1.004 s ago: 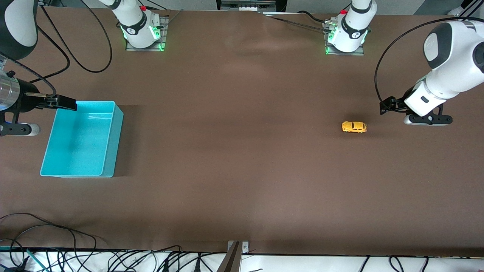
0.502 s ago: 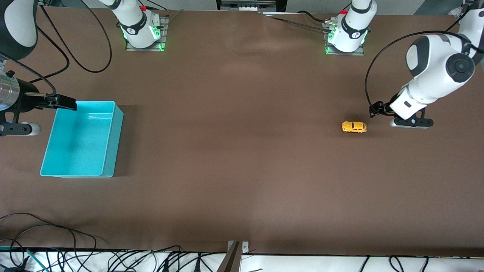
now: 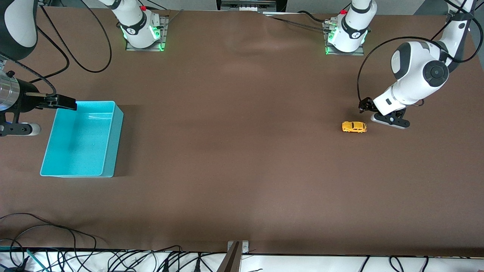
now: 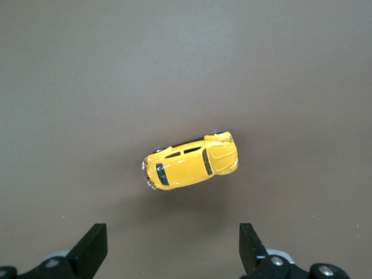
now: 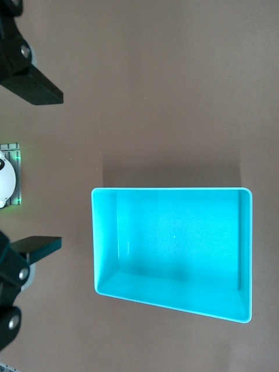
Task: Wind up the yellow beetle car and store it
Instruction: 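Lower the left gripper and close it on the yellow car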
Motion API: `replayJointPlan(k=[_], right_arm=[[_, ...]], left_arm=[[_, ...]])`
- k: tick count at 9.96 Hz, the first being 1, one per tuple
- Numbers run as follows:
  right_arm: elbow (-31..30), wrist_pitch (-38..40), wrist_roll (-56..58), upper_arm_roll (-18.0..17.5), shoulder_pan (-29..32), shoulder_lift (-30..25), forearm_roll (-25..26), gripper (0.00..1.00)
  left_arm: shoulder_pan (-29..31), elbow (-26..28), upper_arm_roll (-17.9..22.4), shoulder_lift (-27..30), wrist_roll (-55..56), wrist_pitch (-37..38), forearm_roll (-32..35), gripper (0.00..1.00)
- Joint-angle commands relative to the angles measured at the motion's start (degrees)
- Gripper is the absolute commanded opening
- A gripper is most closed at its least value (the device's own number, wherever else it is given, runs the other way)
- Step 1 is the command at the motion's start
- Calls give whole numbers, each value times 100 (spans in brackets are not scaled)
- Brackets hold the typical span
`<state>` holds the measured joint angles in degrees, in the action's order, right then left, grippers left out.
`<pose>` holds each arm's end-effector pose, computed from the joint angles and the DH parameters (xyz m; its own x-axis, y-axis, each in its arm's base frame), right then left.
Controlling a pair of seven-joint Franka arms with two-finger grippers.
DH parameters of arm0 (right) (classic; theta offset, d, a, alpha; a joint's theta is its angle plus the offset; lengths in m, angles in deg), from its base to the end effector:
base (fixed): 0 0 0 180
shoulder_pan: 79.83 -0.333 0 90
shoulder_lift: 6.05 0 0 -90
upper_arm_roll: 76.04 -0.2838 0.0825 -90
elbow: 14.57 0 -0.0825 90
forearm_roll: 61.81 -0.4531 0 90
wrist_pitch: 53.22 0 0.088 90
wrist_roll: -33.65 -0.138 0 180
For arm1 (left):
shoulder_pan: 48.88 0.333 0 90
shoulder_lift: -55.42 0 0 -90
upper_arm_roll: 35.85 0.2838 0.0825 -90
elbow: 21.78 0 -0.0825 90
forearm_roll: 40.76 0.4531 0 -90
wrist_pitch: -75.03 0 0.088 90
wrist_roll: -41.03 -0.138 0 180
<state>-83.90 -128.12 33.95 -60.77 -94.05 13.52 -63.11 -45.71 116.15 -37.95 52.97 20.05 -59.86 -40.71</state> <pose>0.6743 0.0173 0.5153 0.9729 -0.0128 -0.2309 0.0022 -0.9979 0.0644 0.5214 0.0095 0.1708 0.9357 -0.3413 -0.0889 -0.3395 -0.9399 0.0352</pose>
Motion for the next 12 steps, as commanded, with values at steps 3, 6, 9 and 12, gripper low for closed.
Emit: replayJointPlan(k=[3,6,9,12], right_arm=[[-160,2,83,-7,16,-147,52,100],[-160,2,92,46,16,-155,43,100],[-160,2,136,55,16,-155,43,100],[-160,2,180,64,16,-155,43,100]], left_arm=[[-19,23,26,-274,-2115,-212,57,100],[-19,23,26,-607,-4137,-853,83,100],[-28,15,26,-845,-4851,-881,127,100],[-168,6,26,-1161,-5940,-1327,127,100]])
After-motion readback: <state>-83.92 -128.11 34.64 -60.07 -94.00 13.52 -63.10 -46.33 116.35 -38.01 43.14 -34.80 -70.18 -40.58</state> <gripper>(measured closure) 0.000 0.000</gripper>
